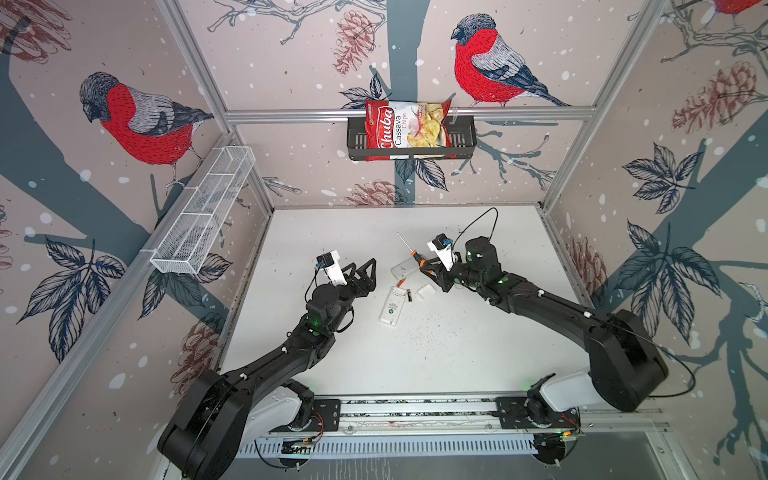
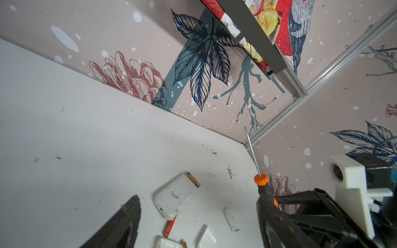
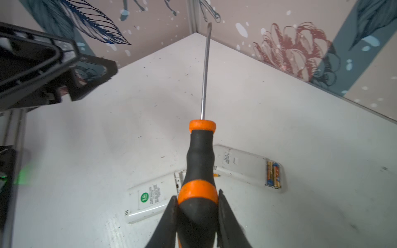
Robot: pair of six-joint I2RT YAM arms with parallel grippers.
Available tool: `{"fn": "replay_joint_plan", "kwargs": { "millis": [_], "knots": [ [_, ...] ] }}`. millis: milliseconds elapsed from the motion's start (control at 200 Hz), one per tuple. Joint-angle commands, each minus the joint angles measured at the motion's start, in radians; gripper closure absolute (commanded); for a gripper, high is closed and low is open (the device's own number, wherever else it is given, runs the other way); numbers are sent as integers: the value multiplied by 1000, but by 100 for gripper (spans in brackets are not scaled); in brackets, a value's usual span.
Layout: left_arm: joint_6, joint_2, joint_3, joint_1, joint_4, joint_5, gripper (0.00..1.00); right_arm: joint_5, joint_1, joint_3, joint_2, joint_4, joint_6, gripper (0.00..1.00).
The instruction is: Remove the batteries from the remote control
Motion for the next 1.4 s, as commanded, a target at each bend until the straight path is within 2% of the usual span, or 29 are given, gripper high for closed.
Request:
{"fn": "replay_joint_plan", "kwargs": {
  "millis": [0, 175, 400, 510, 795, 886, 1026, 1171, 1396],
  "knots": [
    [-10, 9, -10, 1, 101, 49, 16, -213, -24, 28, 21, -19, 26, 99],
    [-14, 21, -22, 1, 161, 94, 18, -299, -40, 70, 65, -66, 18, 99],
    [-10, 43, -31, 1, 220, 142, 30, -387, -58, 85, 95, -64, 27, 99],
    [-12, 60, -45, 1, 270, 169, 32, -428, -69, 99, 117, -73, 31, 99],
    [-27, 124, -51, 1, 374, 228, 34, -510, -91, 116, 151, -68, 40, 99],
    [-29, 142, -51, 0, 402, 236, 31, -528, -94, 121, 161, -68, 38, 99],
    [-29, 172, -35, 0, 416, 233, 30, -516, -95, 126, 166, -67, 33, 99],
    [-48, 223, 7, 1, 431, 238, 35, -426, -88, 94, 141, -15, 46, 100],
    [-116, 366, 107, 0, 486, 279, 41, -383, -88, 70, 119, 19, 44, 100]
  ]
}}
